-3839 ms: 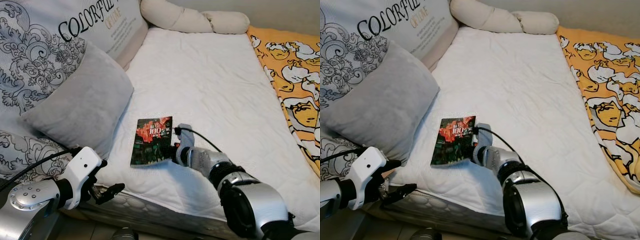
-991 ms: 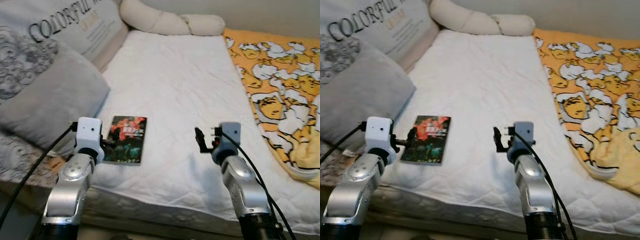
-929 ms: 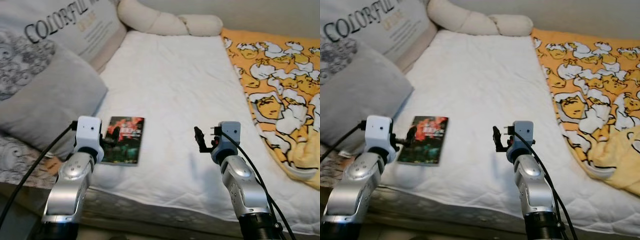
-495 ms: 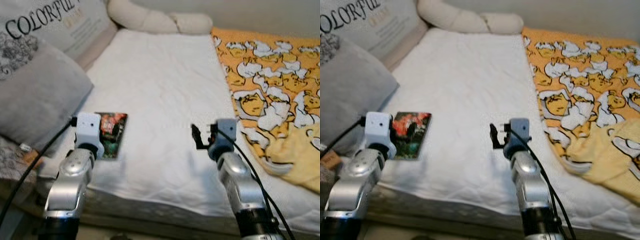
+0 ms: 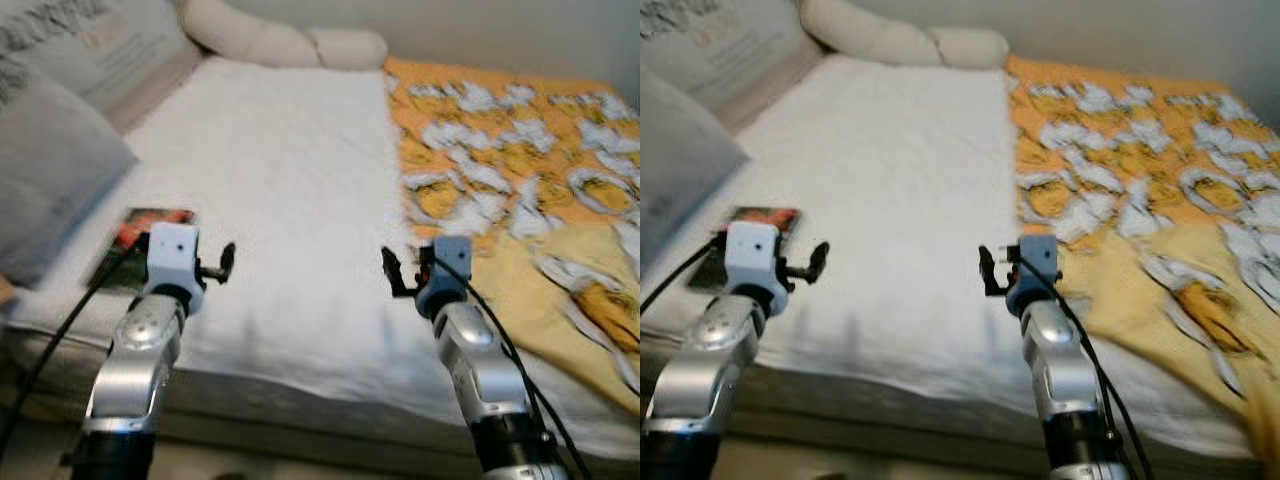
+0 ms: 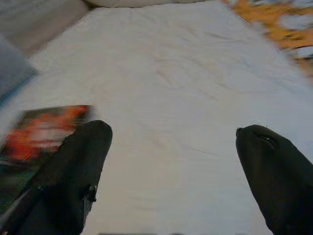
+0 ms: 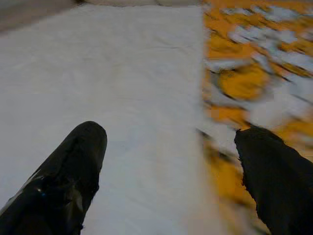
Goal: Clean up the room
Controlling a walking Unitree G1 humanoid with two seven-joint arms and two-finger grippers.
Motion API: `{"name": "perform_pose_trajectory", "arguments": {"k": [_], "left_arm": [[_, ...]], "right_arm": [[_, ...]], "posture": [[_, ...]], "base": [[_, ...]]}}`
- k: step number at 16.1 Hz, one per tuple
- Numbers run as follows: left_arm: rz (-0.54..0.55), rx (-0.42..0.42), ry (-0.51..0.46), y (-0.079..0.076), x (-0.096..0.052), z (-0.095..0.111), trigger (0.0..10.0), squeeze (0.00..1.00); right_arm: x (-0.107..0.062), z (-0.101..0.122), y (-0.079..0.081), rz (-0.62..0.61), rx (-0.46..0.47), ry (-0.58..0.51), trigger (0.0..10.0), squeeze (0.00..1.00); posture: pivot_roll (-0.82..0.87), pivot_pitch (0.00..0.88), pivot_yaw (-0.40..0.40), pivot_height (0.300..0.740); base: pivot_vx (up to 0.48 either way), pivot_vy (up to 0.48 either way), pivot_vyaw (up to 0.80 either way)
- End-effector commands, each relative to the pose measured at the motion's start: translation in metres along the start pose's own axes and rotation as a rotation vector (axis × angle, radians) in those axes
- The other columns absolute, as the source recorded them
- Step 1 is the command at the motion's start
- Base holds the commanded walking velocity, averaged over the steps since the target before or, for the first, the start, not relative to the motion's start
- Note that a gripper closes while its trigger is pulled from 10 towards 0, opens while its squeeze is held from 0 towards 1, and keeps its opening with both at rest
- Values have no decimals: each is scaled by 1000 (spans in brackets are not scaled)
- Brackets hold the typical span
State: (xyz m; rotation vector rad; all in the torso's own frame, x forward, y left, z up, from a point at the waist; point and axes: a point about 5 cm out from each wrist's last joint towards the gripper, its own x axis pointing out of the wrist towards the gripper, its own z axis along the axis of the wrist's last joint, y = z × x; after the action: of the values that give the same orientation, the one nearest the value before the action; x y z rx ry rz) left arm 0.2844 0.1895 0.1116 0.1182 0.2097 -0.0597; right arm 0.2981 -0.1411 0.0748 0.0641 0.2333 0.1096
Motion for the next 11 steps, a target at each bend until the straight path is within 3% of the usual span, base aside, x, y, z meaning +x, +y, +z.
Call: {"name": "perform_pose_trajectory", "arguments": {"k": [1,11], "left_arm": [[-21,11,-10,-6,1,3,10000,231],[-29,14,-9,-7,1,3,10000,231]], "right_arm": [[0,2,-5,-21,4,-4,10000,1000],[1,1,-3,-1,-10,0,10000,1000]], "posture": [[15,0,-20,740],[15,0,-21,740]], "base": [[0,-416,0],[0,-415,0]]}}
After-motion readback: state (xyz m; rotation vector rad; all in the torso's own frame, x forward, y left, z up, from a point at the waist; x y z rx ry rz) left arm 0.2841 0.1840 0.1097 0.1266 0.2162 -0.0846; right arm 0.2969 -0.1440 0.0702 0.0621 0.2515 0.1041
